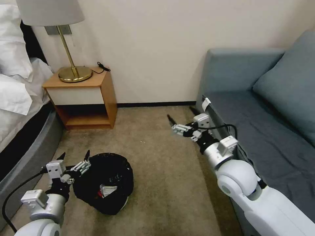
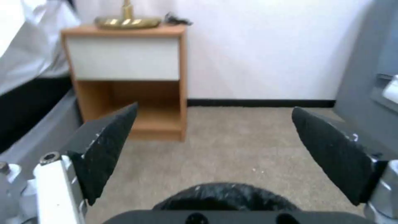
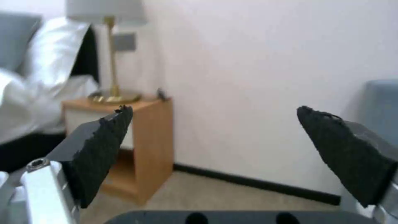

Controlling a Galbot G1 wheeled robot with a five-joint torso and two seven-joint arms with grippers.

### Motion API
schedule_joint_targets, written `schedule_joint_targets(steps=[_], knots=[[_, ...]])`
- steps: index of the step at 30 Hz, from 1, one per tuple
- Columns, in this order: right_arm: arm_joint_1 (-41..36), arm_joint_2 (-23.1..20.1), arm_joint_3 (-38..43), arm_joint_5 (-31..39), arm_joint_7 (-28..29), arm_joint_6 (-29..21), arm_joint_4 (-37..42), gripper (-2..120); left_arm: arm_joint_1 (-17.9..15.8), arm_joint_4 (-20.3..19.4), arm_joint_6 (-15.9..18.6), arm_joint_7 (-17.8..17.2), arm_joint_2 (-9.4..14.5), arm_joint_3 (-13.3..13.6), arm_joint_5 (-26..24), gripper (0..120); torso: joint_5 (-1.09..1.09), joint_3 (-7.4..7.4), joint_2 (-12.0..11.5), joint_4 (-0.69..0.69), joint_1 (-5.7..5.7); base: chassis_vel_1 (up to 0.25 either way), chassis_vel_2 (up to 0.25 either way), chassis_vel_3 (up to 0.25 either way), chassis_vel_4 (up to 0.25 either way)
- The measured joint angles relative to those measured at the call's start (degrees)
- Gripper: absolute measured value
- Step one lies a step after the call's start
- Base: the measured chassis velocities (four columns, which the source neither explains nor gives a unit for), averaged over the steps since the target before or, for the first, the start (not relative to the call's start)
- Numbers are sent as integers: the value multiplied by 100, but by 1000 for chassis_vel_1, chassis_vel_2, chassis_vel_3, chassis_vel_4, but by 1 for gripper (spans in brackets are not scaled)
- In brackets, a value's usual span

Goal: Pick up the trash bin, then pick up the garbage on the floor and place it into the trash bin.

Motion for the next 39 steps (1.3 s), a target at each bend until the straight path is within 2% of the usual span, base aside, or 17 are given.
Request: schedule_joint_targets(steps=[3, 8, 10, 16, 26, 39], knots=[[-273, 195, 252, -175, -7, 82, 117, 100, 30, -75, -100, 85, 15, 42, 146, 100, 0, 0, 0, 0, 0, 0, 0, 0, 0], [-980, 807, 717, -615, -12, 192, 369, 100, 95, -226, -224, 144, 85, 227, 288, 100, 0, 0, 0, 0, 0, 0, 0, 0, 0], [-1294, 1149, 855, -971, -8, 227, 431, 100, 101, -252, -267, 77, 103, 339, 380, 100, 1, 0, 0, -1, 0, 0, 0, 0, 0], [-1857, 1592, 1040, -1781, 18, 333, 579, 100, 128, -257, -352, -83, 181, 569, 519, 100, 0, 0, 0, 0, 0, 0, 0, 0, 0], [-2349, 1879, 1226, -2365, 26, 598, 640, 100, 35, -224, -378, -363, 273, 750, 714, 100, 0, 0, 0, 0, 0, 0, 0, 0, 0], [-2557, 2039, 1092, -2540, 21, 679, 582, 100, 40, -123, -470, -527, 223, 822, 788, 100, 0, 0, 0, 0, 0, 0, 0, 0, 0]])
